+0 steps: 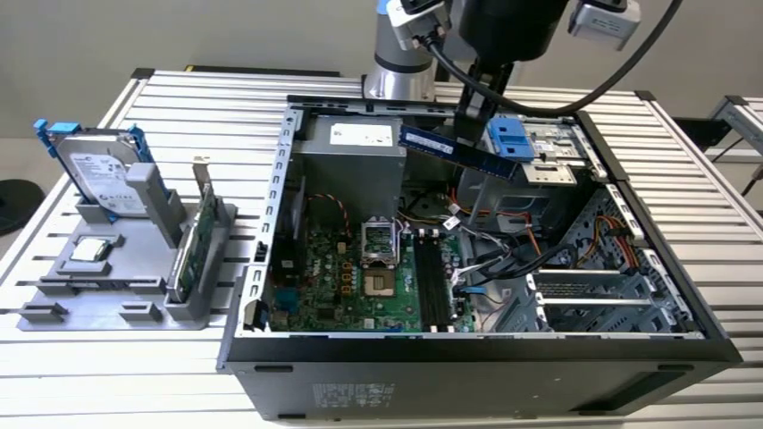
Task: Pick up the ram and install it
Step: 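Insert the ram into the slot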
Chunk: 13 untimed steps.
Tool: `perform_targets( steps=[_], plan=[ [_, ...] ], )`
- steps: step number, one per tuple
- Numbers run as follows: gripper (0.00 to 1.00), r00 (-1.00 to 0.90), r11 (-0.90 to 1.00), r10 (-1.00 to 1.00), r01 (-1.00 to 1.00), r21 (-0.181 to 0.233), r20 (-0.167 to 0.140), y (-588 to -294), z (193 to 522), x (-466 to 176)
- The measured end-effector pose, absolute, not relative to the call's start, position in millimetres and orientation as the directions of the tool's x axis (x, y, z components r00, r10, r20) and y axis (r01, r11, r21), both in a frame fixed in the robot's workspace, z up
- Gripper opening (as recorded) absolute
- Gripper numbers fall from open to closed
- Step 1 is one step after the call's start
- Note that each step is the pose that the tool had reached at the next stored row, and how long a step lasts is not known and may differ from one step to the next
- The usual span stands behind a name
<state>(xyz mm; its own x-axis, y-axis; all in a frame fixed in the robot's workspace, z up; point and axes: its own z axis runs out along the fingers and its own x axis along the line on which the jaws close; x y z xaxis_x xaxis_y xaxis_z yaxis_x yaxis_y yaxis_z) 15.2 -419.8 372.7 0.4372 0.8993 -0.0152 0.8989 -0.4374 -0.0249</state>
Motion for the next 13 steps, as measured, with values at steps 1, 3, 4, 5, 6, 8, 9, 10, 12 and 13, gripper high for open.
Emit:
perform_targets(
  steps=[1, 3, 4, 5, 6, 8, 9, 10, 12, 13],
  plan=[
    [0.00, 0.439, -0.439, 0.898, 0.898, -0.025, -0.015, -419.8, 372.7, 15.2],
    [0.00, 0.443, -0.443, 0.897, 0.896, -0.025, -0.015, -419.8, 372.5, 15.2],
    [0.00, 0.445, -0.445, 0.896, 0.895, -0.025, -0.015, -419.8, 372.5, 15.2],
    [0.00, 0.447, -0.447, 0.895, 0.894, -0.025, -0.015, -419.8, 372.5, 15.2],
    [0.00, 0.448, -0.448, 0.894, 0.894, -0.025, -0.015, -419.8, 372.4, 15.2],
    [0.00, 0.452, -0.452, 0.892, 0.892, -0.025, -0.015, -419.8, 372.3, 15.2],
    [0.00, 0.454, -0.454, 0.891, 0.891, -0.025, -0.015, -419.8, 372.3, 15.2],
    [0.00, 0.455, -0.456, 0.890, 0.890, -0.025, -0.015, -419.8, 372.2, 15.2],
    [0.00, 0.459, -0.459, 0.888, 0.888, -0.025, -0.015, -419.8, 372.1, 15.2],
    [0.00, 0.461, -0.461, 0.887, 0.887, -0.025, -0.015, -419.8, 372.1, 15.2]
  ],
)
